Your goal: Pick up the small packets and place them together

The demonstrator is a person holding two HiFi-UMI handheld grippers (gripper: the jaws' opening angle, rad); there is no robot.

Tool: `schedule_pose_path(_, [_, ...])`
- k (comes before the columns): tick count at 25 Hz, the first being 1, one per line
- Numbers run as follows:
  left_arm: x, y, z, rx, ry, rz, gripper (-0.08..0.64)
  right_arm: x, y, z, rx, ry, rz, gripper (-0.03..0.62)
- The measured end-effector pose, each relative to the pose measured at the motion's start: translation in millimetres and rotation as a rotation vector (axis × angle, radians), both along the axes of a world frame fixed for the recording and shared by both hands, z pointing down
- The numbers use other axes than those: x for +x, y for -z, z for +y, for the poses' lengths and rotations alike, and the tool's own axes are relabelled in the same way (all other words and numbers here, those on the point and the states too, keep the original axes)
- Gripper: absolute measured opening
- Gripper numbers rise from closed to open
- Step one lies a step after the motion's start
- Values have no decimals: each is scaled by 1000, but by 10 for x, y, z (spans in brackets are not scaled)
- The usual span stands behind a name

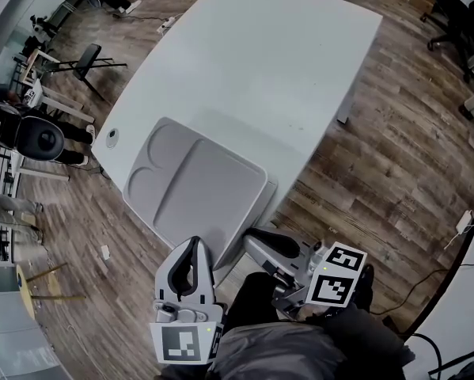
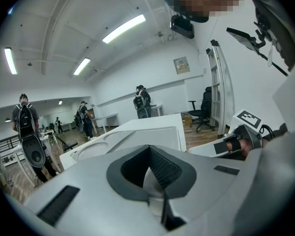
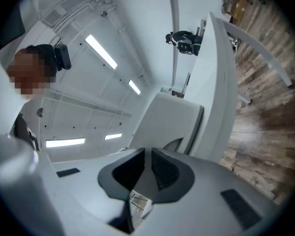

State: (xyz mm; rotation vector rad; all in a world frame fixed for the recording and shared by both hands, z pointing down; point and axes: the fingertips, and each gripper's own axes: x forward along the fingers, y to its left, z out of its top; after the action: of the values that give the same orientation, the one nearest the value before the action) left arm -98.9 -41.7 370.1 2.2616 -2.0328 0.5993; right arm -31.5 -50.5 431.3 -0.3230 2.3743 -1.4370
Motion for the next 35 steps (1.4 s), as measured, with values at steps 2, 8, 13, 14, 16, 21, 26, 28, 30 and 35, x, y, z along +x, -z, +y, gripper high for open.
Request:
schedule_pose_path(2, [10, -2, 0, -5, -3, 3, 0, 19, -16, -8, -23, -7, 9, 50])
schedule_pose_path(8, [3, 0, -9, -13, -10, 7, 0, 9, -67, -70, -111, 11, -78, 178])
schedule_pose_path(13, [14, -27, -7, -21, -12, 11, 0, -7, -26, -123, -171, 46, -219, 178])
schedule_pose_path(14, [13, -39, 4, -28, -10, 15, 0, -13, -25, -121, -173, 48, -228, 173])
schedule_pose_path(16, [5, -35, 8, -30, -4, 21, 0, -20, -22, -109, -170, 46, -231, 157])
schedule_pose_path(21, [-3, -7, -1, -14, -4, 5, 0, 2, -25, -83, -174, 27, -234, 140])
schedule_pose_path(26, [-8, -10, -11, -18, 7, 3, 0, 117, -23, -27, -173, 17, -235, 138])
schedule_pose_path(28, [-11, -15, -13, -23, 10, 10, 0, 162, -24, 6, -176, 19, -232, 138])
schedule_pose_path(30, [-15, -19, -8, -26, 10, 10, 0, 186, -19, 34, -180, 25, -224, 140])
schedule_pose_path(35, [-5, -17, -4, -27, 9, -3, 0, 208, 19, 52, -131, 15, -97, 194])
